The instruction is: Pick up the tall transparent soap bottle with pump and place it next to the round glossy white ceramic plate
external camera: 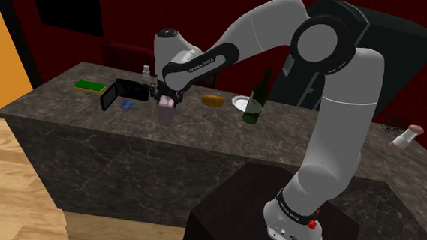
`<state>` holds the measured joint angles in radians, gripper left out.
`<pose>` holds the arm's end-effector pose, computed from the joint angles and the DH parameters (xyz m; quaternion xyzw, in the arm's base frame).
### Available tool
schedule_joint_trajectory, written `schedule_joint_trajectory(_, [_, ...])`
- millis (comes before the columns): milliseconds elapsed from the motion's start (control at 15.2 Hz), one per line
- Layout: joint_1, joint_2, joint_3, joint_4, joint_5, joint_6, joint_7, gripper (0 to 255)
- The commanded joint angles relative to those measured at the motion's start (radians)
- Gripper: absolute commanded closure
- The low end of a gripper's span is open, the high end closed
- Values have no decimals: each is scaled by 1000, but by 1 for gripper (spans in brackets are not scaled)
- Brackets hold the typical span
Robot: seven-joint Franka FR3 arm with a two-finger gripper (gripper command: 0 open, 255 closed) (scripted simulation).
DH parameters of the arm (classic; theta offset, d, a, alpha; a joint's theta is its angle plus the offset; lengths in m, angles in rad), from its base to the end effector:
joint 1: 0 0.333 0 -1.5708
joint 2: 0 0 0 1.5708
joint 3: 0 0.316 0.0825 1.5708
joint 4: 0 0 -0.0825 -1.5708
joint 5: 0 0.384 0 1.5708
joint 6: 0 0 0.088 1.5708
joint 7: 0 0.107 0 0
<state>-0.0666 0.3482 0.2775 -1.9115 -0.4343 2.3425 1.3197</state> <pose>0.6210 0.1163 0.3304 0.9055 -0.4047 0.1179 0.0475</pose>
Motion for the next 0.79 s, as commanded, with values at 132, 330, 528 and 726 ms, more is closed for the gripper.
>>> schedule_joint_trajectory(132, [-5, -28, 9, 18, 23, -42, -22, 255])
schedule_joint_trajectory(330, [-8, -48, 15, 31, 39, -73, -38, 255])
schedule_joint_trajectory(528, [-10, -67, 20, 47, 54, -105, -53, 255])
schedule_joint_trajectory(726, [-12, -84, 24, 65, 67, -137, -68, 255])
